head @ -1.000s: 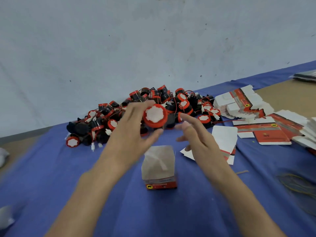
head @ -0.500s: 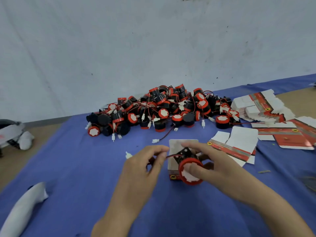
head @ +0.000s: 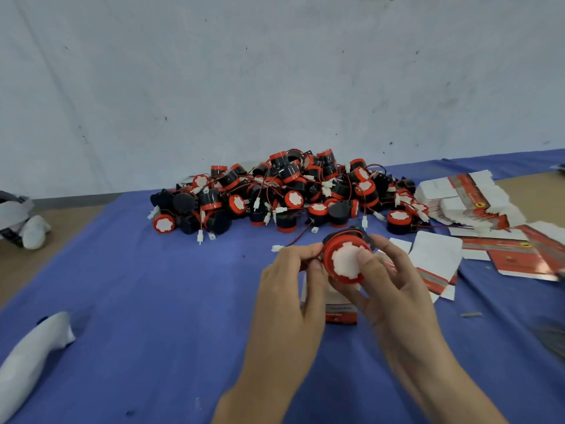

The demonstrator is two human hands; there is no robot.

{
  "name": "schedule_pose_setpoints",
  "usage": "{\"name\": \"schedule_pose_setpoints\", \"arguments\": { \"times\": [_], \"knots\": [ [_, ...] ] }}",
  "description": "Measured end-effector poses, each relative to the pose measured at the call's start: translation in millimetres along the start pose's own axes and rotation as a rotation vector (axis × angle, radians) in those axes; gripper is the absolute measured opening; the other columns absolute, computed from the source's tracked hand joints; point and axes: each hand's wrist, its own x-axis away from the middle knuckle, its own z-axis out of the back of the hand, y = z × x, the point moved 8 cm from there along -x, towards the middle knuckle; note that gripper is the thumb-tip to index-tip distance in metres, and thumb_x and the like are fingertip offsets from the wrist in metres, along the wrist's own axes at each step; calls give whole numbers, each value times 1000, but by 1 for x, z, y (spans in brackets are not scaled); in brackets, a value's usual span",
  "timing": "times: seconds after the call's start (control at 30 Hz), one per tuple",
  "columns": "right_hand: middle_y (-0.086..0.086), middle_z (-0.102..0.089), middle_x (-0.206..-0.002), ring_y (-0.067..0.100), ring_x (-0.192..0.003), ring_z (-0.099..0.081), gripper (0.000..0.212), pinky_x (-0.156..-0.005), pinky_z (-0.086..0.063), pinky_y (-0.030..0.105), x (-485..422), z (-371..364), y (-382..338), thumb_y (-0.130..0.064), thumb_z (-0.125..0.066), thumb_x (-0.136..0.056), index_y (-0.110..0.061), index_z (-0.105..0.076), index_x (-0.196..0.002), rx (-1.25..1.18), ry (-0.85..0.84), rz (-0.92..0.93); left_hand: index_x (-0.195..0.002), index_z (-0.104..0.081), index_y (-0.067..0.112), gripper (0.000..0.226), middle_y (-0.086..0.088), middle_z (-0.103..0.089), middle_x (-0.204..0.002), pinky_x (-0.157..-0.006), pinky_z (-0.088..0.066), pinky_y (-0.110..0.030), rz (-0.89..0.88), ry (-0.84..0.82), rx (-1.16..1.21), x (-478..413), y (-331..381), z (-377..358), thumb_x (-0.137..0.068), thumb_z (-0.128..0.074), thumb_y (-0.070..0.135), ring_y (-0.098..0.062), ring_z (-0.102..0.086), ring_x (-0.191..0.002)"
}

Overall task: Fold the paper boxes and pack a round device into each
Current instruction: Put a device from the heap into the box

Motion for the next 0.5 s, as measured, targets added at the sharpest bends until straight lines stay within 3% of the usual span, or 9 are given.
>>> {"name": "schedule_pose_setpoints", "arguments": {
  "times": [0.1,0.17,0.23,0.3,0.4,0.5],
  "knots": [
    [11,-75,-111,26,-100,-74,59,-72,-60,29,3,2,1,-27,-73,-77,-15,-55,-132,-180,78,-41,-133,-47,48,30,25,-56,-123,-94,-47,-16,-20,-59,86,5,9,-15,-104,-40,44,0,-54,-120],
    [13,-75,-112,27,-97,-75,66,-68,-60,30,7,0,2,-29,-72,-78,-17,-51,-139,-247,88,-66,-142,-37,53,41,28,-49,-130,-94,-44,-10,-4,-125,153,9,14,-29,-101,-41,55,6,-51,-122],
    [14,-75,-109,28,-91,-76,70,-65,-61,33,13,-5,7,-34,-76,-73,-16,-53,-136,-245,89,-88,-144,-33,55,50,27,-49,-133,-97,-48,-18,83,-148,243,13,10,-39,-96,-41,63,6,-52,-122],
    [16,-74,-111,31,-92,-75,69,-68,-62,38,17,-12,13,-39,-78,-69,-12,-58,-129,-179,78,-79,-142,-41,52,47,22,-57,-133,-99,-51,-27,176,-128,343,14,2,-41,-95,-47,58,2,-56,-121],
    [9,-75,-111,29,-99,-74,61,-82,-60,42,18,-16,13,-45,-77,-70,-14,-61,-121,3,86,-17,-136,-50,49,41,18,-67,-125,-91,-52,-17,263,-104,518,11,-6,-35,-95,-52,47,-1,-63,-115],
    [-3,-76,-107,18,-101,-73,58,-83,-57,33,18,-24,5,-51,-77,-67,-20,-61,-114,239,22,65,-136,-52,47,42,23,-70,-116,-86,-54,-17,314,-53,563,7,-14,-23,-94,-50,45,-1,-67,-108]
  ]
}}
